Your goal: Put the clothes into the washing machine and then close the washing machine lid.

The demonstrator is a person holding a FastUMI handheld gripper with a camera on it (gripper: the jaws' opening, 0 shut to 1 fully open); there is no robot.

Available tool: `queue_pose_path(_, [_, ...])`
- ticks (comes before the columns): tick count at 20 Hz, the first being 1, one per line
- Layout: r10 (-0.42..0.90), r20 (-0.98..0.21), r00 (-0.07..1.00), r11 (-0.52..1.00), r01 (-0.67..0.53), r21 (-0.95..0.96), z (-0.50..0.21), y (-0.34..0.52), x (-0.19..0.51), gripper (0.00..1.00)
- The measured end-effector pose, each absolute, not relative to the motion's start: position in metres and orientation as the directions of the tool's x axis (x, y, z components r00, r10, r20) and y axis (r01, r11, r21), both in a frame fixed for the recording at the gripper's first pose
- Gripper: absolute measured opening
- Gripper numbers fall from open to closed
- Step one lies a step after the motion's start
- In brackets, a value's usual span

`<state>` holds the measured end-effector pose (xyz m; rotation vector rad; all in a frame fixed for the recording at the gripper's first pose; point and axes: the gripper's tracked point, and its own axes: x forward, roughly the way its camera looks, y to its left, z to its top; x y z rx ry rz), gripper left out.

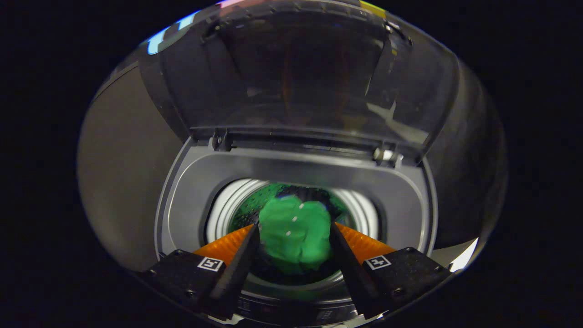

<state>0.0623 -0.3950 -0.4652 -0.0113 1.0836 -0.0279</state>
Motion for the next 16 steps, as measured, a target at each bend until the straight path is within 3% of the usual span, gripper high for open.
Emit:
queue_pose_path(2, [-0.046,-0.860,0.508,0.998,-0.003,-0.056,-0.450,-0.396,0.065,0.94])
queue_pose_path(4, [-0.041,-0.841,0.539,0.998,-0.012,-0.056,-0.432,-0.388,0.069,1.00])
queue_pose_path(12, [0.043,-0.633,0.773,0.998,-0.005,0.061,-0.296,-0.338,0.141,1.00])
queue_pose_path(16, [0.010,-0.521,0.853,0.999,0.018,0.048,-0.226,-0.339,0.182,1.00])
